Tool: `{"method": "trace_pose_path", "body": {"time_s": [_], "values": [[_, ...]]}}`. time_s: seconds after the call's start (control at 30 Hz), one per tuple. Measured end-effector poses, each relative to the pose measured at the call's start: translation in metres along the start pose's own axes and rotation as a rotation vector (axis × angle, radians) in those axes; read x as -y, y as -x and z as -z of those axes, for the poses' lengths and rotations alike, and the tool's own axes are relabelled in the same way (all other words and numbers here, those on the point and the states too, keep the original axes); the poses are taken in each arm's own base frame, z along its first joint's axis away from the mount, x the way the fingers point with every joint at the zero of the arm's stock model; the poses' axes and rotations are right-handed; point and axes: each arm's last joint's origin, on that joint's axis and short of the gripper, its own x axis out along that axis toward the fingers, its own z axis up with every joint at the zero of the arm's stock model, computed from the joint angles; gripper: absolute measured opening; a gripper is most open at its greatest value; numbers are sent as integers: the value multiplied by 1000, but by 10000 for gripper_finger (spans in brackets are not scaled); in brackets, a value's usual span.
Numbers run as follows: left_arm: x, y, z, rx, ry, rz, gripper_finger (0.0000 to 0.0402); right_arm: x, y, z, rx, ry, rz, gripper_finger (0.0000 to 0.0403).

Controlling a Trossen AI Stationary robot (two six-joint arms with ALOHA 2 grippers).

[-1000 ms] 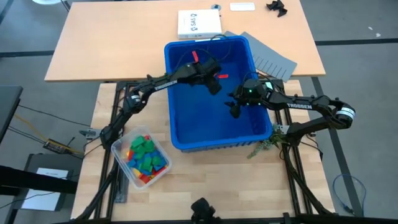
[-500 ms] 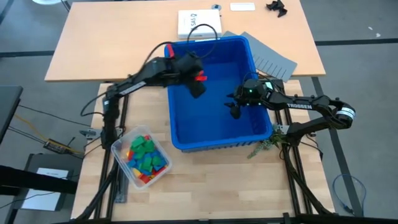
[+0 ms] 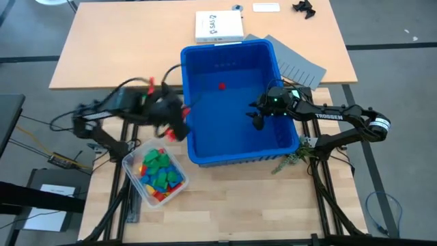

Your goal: Sort Items/Unsort Items

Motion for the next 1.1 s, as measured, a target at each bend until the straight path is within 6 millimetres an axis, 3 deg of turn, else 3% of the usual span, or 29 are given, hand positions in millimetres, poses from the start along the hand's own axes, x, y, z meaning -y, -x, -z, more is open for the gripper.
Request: {"method": "trace_pose_path", "body": {"time_s": [0.2,0.4,0.63,0.83,0.97,1.1], "values": [[6,1,68,-153,79,65,141,0,0,0,3,-15,1,229],[20,-10,129,-321,12,120,141,0,0,-1,6,-24,1,229],[26,-32,162,-367,-63,71,175,0,0,-1,6,-25,1,229],[22,-35,154,-406,-69,74,244,0,0,-1,5,-25,1,229],[20,-21,125,-354,-52,184,264,0,0,-1,6,-19,1,229],[12,-8,85,-106,-23,201,267,0,0,-1,6,-17,1,229]]}}
